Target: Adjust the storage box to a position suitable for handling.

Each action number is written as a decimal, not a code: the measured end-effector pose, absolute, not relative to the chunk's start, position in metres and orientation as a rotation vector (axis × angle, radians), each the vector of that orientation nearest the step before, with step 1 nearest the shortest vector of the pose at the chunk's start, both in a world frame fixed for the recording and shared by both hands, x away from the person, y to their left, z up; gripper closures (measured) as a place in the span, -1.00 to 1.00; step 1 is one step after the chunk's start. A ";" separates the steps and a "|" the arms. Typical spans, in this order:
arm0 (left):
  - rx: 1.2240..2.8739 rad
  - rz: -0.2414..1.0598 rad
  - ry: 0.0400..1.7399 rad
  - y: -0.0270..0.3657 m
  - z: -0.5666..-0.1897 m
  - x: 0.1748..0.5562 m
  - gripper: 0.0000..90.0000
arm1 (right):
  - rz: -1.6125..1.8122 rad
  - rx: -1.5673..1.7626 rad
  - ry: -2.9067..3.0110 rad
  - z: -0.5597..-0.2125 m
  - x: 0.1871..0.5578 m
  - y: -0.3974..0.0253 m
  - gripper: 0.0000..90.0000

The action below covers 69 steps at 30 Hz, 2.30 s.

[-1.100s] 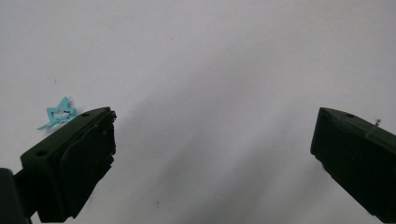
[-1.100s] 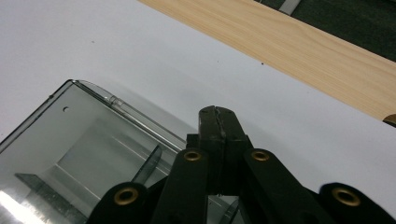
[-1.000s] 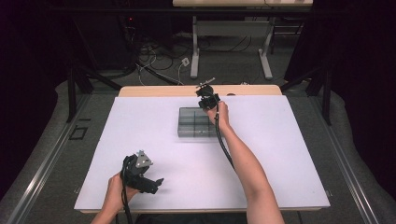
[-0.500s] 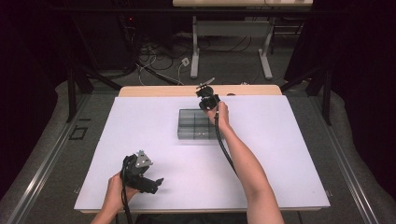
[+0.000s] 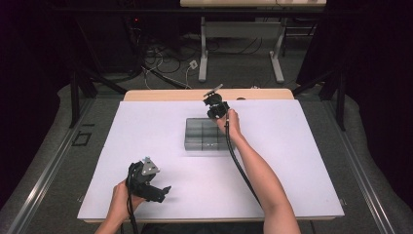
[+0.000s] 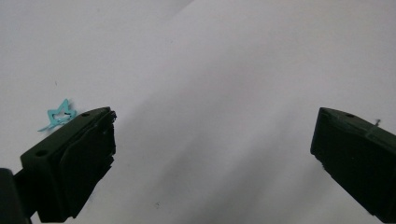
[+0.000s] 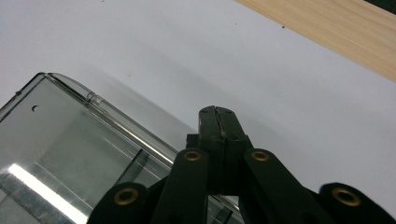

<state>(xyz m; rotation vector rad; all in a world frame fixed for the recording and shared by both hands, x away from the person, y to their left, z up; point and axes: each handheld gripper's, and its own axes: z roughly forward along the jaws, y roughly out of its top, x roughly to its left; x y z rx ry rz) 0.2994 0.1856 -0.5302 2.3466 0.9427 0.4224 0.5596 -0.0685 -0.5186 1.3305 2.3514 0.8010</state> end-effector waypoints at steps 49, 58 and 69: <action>2.347 0.431 0.939 0.185 -0.528 0.298 -1.00 | 0.907 1.164 2.435 -0.500 0.495 -0.086 0.96; 2.343 0.444 0.932 0.184 -0.527 0.298 -1.00 | 1.000 1.064 2.487 -0.490 0.460 -0.096 0.46; 2.342 0.453 0.935 0.184 -0.527 0.297 -1.00 | 1.043 1.002 2.548 -0.483 0.417 -0.112 -0.11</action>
